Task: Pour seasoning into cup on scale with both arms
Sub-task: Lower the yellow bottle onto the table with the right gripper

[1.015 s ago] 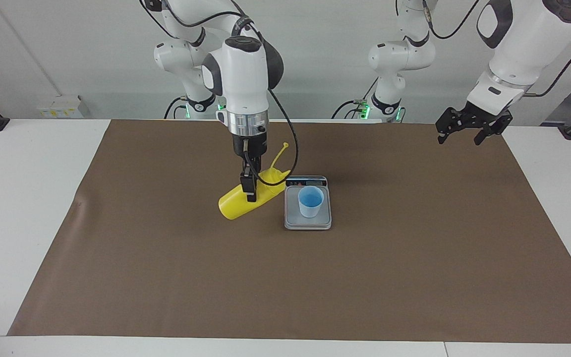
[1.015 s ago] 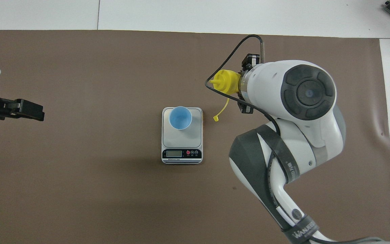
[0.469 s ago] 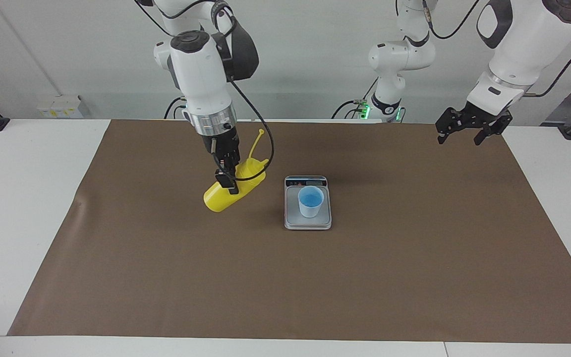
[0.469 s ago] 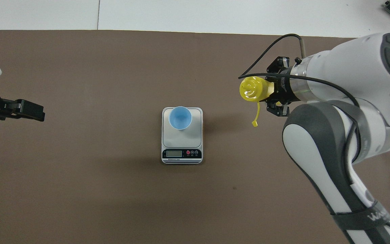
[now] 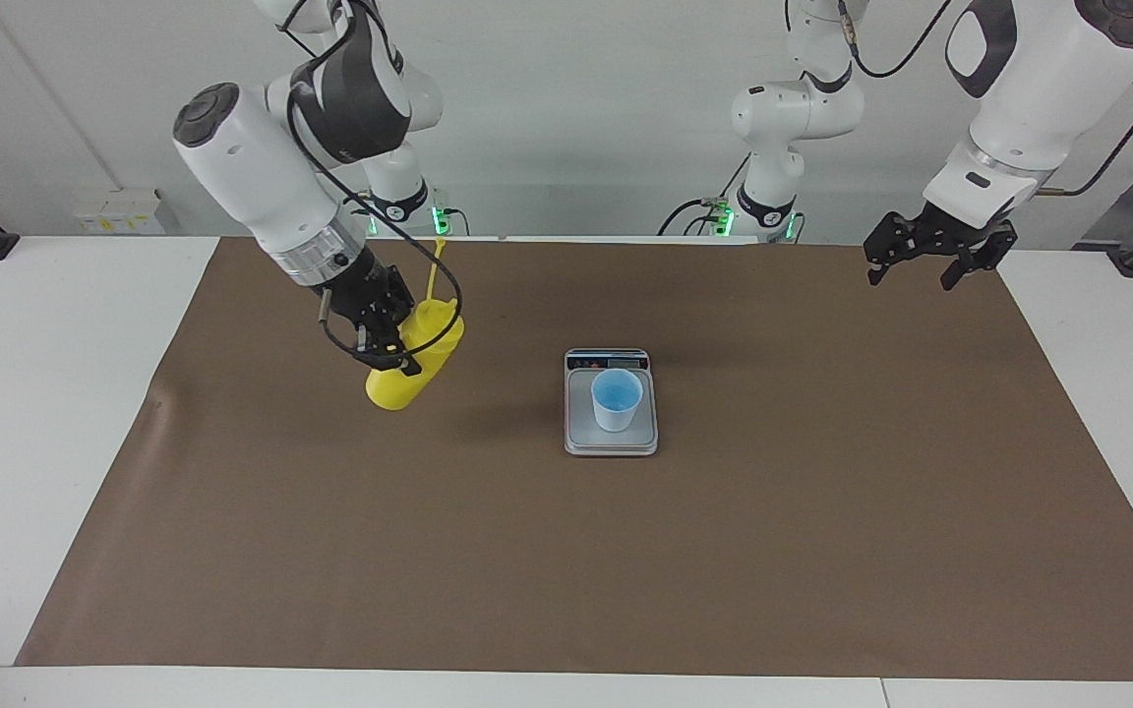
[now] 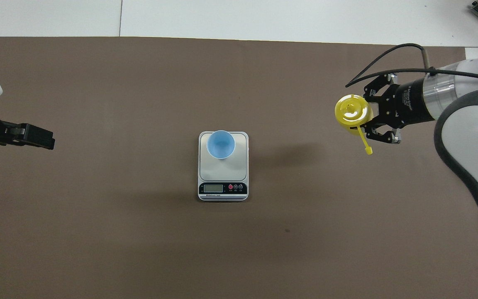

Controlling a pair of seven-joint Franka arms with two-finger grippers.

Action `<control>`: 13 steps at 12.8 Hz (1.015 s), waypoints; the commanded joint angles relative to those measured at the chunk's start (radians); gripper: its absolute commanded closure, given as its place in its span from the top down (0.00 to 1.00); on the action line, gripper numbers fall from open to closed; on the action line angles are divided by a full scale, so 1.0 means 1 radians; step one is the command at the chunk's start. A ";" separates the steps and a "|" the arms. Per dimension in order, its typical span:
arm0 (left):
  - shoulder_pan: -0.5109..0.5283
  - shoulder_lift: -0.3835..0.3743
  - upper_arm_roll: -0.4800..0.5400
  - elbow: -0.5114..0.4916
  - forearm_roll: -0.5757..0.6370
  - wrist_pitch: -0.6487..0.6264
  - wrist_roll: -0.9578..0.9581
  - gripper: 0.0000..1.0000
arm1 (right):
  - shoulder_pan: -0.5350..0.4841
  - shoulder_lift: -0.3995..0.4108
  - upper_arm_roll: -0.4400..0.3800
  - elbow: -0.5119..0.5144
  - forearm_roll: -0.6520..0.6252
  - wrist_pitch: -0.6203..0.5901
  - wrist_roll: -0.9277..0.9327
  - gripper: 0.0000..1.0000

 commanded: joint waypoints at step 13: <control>0.005 -0.014 -0.002 -0.020 0.012 0.029 0.008 1.00 | -0.351 0.040 0.002 -0.196 0.318 -0.230 -0.569 0.00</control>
